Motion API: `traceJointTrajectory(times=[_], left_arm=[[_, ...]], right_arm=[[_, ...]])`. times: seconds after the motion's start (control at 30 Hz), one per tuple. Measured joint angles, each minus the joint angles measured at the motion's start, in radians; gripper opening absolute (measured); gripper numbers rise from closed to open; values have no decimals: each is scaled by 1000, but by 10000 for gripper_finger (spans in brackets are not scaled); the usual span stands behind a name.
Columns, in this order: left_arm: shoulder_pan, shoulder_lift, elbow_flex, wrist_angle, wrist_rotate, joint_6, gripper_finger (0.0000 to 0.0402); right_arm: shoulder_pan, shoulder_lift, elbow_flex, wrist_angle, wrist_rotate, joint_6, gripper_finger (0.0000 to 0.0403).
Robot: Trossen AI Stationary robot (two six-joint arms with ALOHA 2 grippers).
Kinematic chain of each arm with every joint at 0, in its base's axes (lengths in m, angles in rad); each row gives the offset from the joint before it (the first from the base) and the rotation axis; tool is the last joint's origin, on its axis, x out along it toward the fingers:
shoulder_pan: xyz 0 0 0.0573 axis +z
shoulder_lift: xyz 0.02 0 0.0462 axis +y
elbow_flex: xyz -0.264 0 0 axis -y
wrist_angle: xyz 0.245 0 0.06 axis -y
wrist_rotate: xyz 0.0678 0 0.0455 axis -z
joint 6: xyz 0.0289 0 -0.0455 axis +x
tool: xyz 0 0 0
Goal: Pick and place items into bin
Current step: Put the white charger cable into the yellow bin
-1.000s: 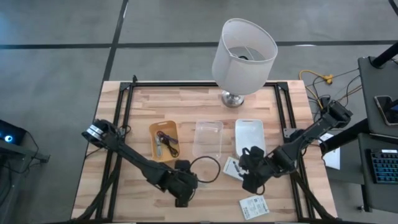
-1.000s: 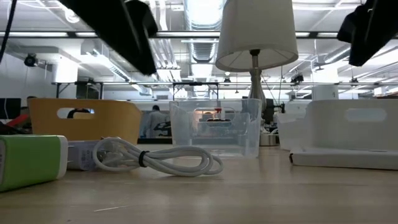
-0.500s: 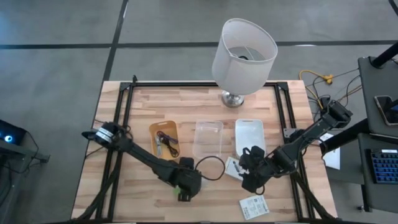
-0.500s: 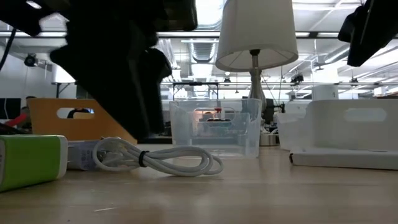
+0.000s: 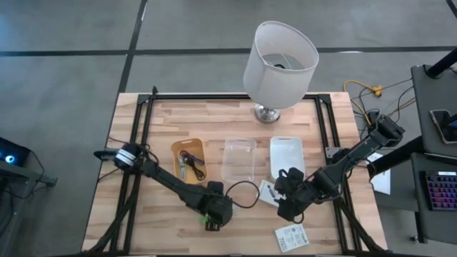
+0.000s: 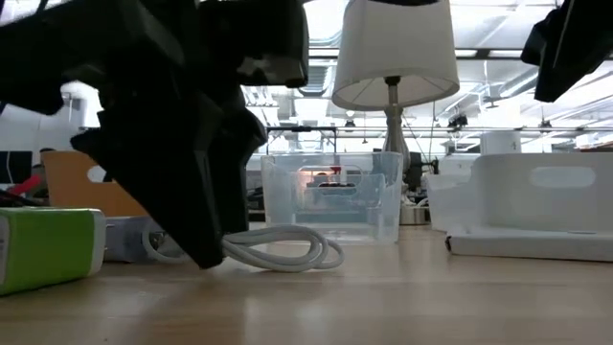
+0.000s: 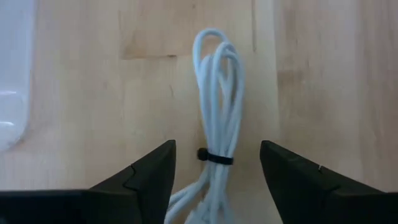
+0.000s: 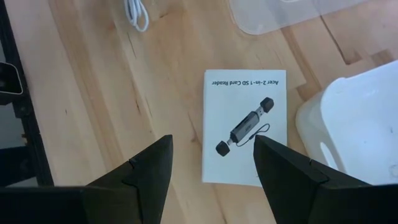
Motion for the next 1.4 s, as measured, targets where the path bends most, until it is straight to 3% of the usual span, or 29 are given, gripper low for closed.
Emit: traceJointTrajectory(times=[0.67, 0.9, 1.0, 1.13, 1.27, 1.4], left_arm=[[2, 26, 2, 12, 21, 25, 38], [5, 15, 30, -42, 19, -41, 33], [7, -26, 76, -95, -17, -186, 33], [2, -164, 136, -173, -89, -516, 33], [-13, -332, 130, -223, -274, -797, 32], [-13, -501, 69, -482, -440, -1086, 32]], right_arm=[[0, 0, -1, -1, 2, 7, 210], [0, 0, -1, -2, 2, 12, 210], [0, 0, -1, -1, 2, 16, 210], [0, 0, -1, -3, 4, 34, 210], [0, 0, -1, -3, 26, 38, 210], [-1, 0, -1, -3, 48, 38, 210]])
